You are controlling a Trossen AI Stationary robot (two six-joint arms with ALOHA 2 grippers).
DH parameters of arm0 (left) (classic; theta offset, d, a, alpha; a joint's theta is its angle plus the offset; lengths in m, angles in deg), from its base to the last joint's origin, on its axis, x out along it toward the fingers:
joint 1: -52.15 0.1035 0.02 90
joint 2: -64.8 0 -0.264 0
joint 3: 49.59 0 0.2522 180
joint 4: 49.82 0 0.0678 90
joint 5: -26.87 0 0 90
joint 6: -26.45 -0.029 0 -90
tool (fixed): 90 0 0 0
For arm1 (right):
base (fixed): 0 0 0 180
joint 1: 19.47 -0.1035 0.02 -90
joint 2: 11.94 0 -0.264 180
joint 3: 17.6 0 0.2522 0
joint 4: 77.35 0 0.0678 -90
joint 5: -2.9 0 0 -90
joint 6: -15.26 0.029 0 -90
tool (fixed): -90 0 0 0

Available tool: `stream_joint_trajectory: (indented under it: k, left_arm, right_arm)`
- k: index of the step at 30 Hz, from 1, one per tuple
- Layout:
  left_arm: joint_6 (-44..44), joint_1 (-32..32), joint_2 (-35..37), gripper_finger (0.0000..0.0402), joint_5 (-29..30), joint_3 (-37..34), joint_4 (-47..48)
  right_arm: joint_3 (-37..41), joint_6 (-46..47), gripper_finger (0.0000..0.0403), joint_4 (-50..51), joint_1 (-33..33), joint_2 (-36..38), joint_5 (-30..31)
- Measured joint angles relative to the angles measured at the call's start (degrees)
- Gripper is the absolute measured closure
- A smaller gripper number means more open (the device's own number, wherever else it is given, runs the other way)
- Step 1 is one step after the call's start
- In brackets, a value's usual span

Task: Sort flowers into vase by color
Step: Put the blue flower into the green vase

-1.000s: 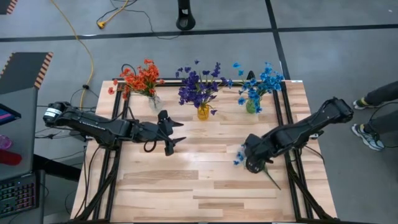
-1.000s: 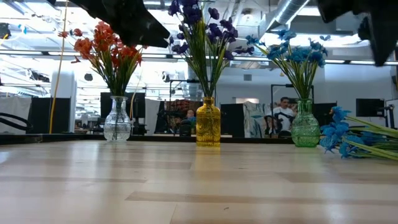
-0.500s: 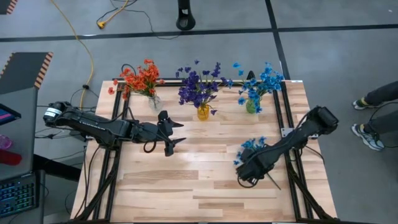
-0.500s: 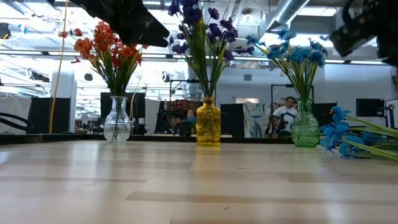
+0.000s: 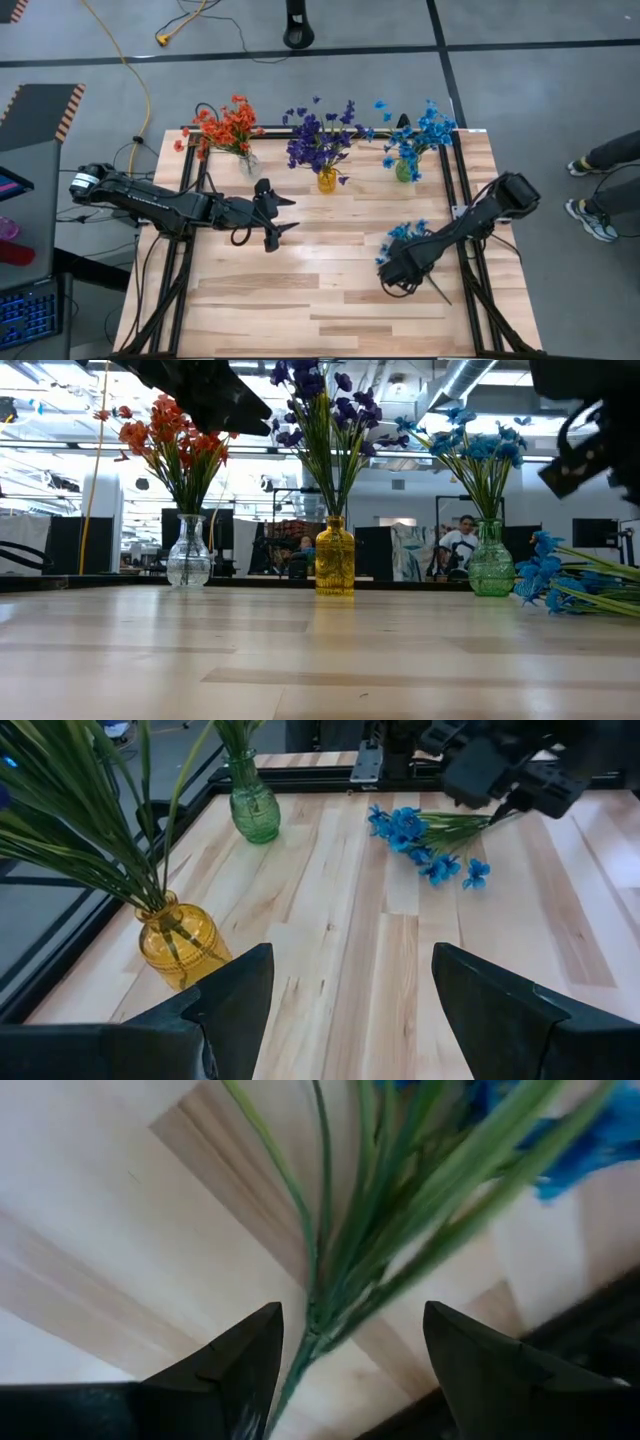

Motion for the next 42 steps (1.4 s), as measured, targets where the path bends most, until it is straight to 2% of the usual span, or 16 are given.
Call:
stream_joint_trajectory:
  k: [6, 14, 18, 22, 35, 42]
  left_arm:
    - [0.0, 0.0, 0.0, 0.0141, -0.7, 0.0, 0.0]
    - [0.0, 0.0, 0.0, 0.0141, -0.7, 0.0, -0.3]
    - [0.1, 0.0, 0.0, 0.0141, -0.7, 0.0, -0.3]
    - [0.2, 0.0, 0.0, 0.0141, -0.7, 0.0, -0.3]
    - [1.3, 0.0, 0.0, 0.0141, -0.6, 0.0, 0.0]
    - [1.3, 0.0, 0.0, 0.0141, -0.6, 0.0, 0.0]
  right_arm:
    - [6.4, -0.2, 0.0132, -7.8, 1.0, 1.2, -1.1]
    - [11.1, -5.3, 0.0133, -13.4, 3.4, 1.4, -2.1]
    - [11.7, -6.7, 0.0147, -14.9, 4.9, 1.4, -3.6]
    - [11.7, -9.0, 0.0186, -15.6, 5.9, 1.3, -5.7]
    - [11.8, -8.8, 0.0371, -18.7, 6.3, 1.2, -9.0]
    - [10.4, -9.0, 0.0373, -20.1, 6.2, 1.9, -7.1]
